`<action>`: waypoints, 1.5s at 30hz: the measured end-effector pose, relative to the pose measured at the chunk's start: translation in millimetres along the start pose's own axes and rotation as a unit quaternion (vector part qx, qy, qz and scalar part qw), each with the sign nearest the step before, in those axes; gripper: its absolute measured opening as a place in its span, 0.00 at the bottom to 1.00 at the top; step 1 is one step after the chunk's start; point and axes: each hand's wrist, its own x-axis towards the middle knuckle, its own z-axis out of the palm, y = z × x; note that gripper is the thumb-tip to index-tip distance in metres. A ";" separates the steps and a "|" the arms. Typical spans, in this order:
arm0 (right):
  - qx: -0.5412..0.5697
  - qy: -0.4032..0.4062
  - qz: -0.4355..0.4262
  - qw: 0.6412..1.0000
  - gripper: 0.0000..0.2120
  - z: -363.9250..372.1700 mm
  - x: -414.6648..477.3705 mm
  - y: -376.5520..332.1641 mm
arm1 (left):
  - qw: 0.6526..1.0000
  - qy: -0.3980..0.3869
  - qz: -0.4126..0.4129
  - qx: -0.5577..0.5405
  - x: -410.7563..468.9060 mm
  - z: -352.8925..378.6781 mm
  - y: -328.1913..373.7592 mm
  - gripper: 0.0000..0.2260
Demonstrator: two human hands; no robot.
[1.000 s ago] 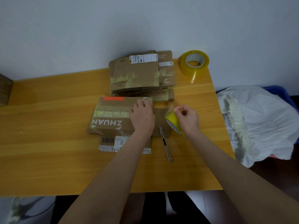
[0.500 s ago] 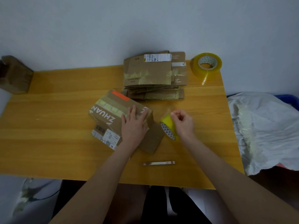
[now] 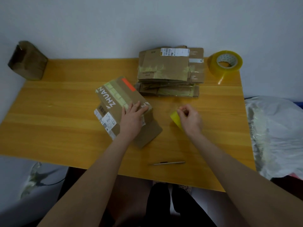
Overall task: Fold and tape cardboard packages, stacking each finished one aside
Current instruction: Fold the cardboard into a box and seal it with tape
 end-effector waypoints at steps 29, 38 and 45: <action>0.139 0.030 0.080 0.987 0.03 101.5 15.6 -77.7 | 0.979 0.066 -0.070 -0.182 20.0 -29.5 -111.8 0.44; 0.141 0.006 0.112 0.984 0.03 116.1 16.0 -76.9 | 0.834 -0.034 -0.240 -0.496 29.9 -21.1 -130.7 0.37; 0.164 -0.005 0.116 0.980 0.09 108.0 -1.7 -63.9 | 0.846 -0.112 -0.150 -0.500 36.7 -29.0 -141.8 0.32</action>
